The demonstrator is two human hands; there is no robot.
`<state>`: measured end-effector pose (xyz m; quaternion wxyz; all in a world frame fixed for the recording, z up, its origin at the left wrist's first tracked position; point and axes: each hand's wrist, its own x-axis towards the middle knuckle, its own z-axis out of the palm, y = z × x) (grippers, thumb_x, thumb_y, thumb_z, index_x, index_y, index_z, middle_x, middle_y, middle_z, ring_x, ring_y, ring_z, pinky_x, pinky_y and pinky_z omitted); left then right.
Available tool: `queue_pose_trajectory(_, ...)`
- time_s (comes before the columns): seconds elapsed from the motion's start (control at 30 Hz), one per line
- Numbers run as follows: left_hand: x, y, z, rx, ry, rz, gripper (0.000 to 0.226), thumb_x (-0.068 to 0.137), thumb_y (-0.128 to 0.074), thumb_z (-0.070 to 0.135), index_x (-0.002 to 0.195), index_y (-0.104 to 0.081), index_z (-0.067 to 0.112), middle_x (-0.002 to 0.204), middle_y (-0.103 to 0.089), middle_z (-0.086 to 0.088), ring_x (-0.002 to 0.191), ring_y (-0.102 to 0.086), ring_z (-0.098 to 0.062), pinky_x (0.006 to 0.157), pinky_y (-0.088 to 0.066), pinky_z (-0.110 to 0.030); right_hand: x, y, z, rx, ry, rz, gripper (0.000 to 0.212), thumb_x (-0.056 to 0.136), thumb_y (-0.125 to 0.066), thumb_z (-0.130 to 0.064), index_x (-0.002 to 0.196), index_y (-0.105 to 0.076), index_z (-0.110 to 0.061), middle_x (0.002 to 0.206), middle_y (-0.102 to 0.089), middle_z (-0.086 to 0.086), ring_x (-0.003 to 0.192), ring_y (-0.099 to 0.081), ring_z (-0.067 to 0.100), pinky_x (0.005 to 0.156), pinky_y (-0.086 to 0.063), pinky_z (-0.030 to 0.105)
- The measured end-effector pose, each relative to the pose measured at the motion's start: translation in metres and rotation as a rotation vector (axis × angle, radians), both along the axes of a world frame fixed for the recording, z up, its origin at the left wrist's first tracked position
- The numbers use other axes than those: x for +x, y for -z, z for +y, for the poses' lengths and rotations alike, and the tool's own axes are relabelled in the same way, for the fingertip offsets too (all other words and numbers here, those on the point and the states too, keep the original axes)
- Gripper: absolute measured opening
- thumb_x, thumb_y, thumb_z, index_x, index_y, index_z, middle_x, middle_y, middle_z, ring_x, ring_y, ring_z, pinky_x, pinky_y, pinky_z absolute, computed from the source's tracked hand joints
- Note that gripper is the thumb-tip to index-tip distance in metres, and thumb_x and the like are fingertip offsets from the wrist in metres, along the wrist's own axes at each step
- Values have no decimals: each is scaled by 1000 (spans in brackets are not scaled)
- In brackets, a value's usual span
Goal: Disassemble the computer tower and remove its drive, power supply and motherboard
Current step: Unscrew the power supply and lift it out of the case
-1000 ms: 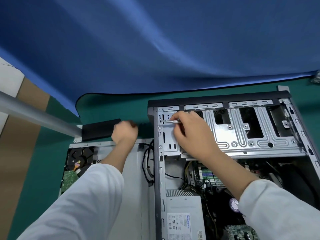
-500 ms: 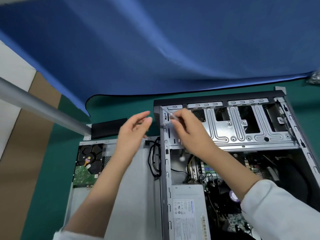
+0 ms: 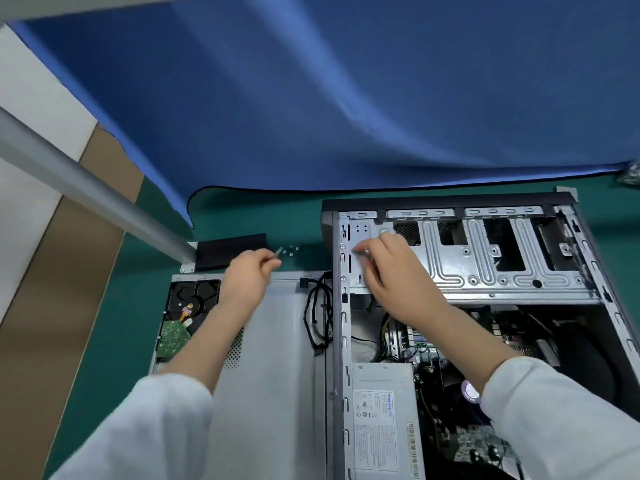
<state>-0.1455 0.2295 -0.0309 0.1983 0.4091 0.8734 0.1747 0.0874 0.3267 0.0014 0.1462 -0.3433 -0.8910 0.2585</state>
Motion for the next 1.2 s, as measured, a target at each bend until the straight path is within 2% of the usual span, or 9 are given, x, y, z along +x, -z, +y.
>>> queue_pose_trajectory(0.07, -7, 17, 11, -190, 202, 109, 24, 93, -56, 30, 109, -67, 16, 102, -58, -5, 95, -55, -23, 75, -43, -30, -2, 3, -1, 57, 9, -7, 19, 94, -47, -14, 110, -58, -12, 96, -50, -1, 94, -46, 18, 83, -43, 33)
queue_pose_trajectory(0.17, -8, 33, 33, -243, 357, 205, 23, 92, -57, 30, 109, -66, 19, 107, -56, -4, 105, -52, -23, 78, -45, -32, -3, 7, 0, 86, 17, -16, 19, 92, -48, -14, 109, -57, -14, 97, -50, -2, 93, -45, 17, 82, -43, 31)
queue_pose_trajectory(0.4, -5, 58, 41, -192, 291, 145, 26, 90, -61, 20, 113, -63, 7, 107, -58, -14, 105, -51, -31, 78, -43, -35, -1, 7, 0, 92, 18, -10, 19, 91, -47, -11, 107, -58, -15, 95, -52, -3, 91, -46, 16, 78, -41, 26)
queue_pose_trajectory(0.73, -7, 67, 29, -107, 330, 130, 26, 93, -56, 8, 117, -62, 3, 114, -58, -15, 113, -48, -30, 91, -41, -35, 1, 9, 0, 95, 28, 16, 18, 90, -48, -11, 103, -58, -15, 94, -53, -5, 89, -45, 13, 75, -38, 24)
queue_pose_trajectory(0.9, 23, 50, 0, 102, 273, 162, 31, 92, -54, 4, 123, -59, 3, 119, -57, -13, 117, -45, -29, 101, -33, -30, 4, 1, 0, 26, -31, 4, 21, 92, -47, -11, 109, -59, -14, 99, -54, -1, 97, -47, 17, 85, -41, 29)
queue_pose_trajectory(0.97, 52, 34, -20, 220, 261, 51, 28, 93, -53, 5, 119, -62, 5, 115, -61, -11, 112, -51, -27, 97, -34, -24, 9, -5, -2, -7, -88, -17, 24, 93, -47, -11, 113, -59, -13, 102, -53, 0, 99, -45, 18, 89, -39, 30)
queue_pose_trajectory(1.03, 86, 17, -42, 302, 121, -218, 27, 97, -49, 13, 121, -61, 11, 118, -62, -4, 112, -55, -20, 97, -36, -20, 20, -10, -11, -32, -111, -18, 25, 93, -47, -9, 113, -60, -14, 104, -52, 0, 102, -43, 18, 91, -38, 30)
queue_pose_trajectory(1.13, 131, -9, -72, 278, -127, -695, 38, 100, -39, 33, 133, -51, 17, 131, -56, 1, 122, -50, -13, 108, -37, -35, 49, -14, -41, -2, -99, 5, 27, 90, -50, -6, 114, -60, -13, 107, -51, 0, 108, -39, 17, 96, -35, 28)
queue_pose_trajectory(1.2, 154, -20, -90, 243, -135, -747, 44, 100, -33, 39, 138, -45, 19, 137, -51, 3, 128, -44, -11, 112, -31, -34, 70, -14, -69, -50, -96, 21, 28, 90, -51, -7, 115, -60, -13, 110, -50, -2, 111, -36, 13, 100, -29, 23)
